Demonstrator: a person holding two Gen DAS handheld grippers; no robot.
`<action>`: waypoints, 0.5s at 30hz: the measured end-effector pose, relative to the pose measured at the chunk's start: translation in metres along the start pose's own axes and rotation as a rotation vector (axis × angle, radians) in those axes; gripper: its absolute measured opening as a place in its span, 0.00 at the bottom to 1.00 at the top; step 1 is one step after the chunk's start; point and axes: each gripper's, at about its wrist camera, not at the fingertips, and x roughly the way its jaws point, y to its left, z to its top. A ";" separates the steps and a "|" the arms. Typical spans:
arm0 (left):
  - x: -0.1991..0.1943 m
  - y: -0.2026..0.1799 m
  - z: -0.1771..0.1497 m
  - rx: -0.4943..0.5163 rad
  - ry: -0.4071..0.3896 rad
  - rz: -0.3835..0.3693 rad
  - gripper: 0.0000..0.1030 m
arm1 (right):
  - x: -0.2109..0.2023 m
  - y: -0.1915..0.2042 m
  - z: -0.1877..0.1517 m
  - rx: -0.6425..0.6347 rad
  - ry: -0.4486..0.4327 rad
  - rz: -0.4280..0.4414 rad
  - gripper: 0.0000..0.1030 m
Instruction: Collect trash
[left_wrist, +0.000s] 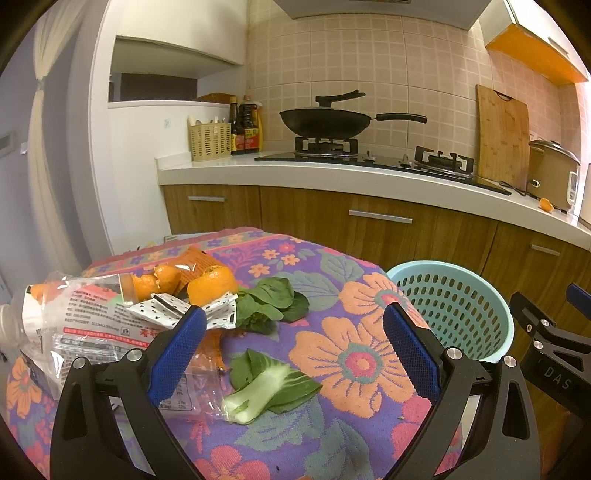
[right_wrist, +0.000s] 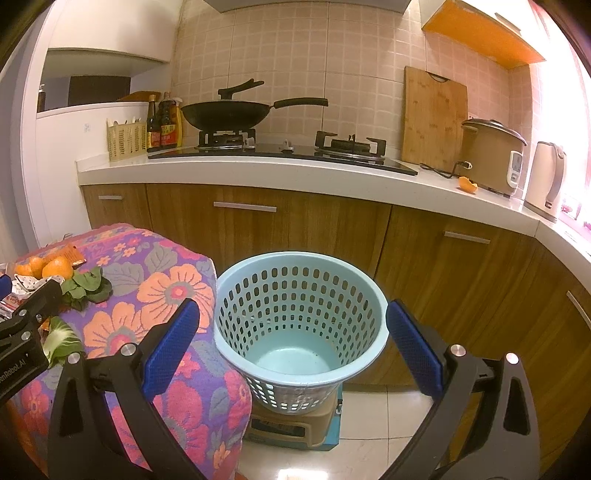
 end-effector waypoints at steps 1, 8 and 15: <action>0.000 0.000 0.000 0.000 0.000 -0.001 0.91 | 0.000 0.000 0.000 0.001 -0.001 0.000 0.93; -0.001 -0.001 -0.001 0.000 -0.003 0.000 0.91 | -0.001 0.000 0.001 0.003 -0.003 -0.001 0.93; -0.001 -0.001 -0.001 0.000 -0.005 0.001 0.91 | 0.000 0.001 0.000 0.000 0.002 0.004 0.93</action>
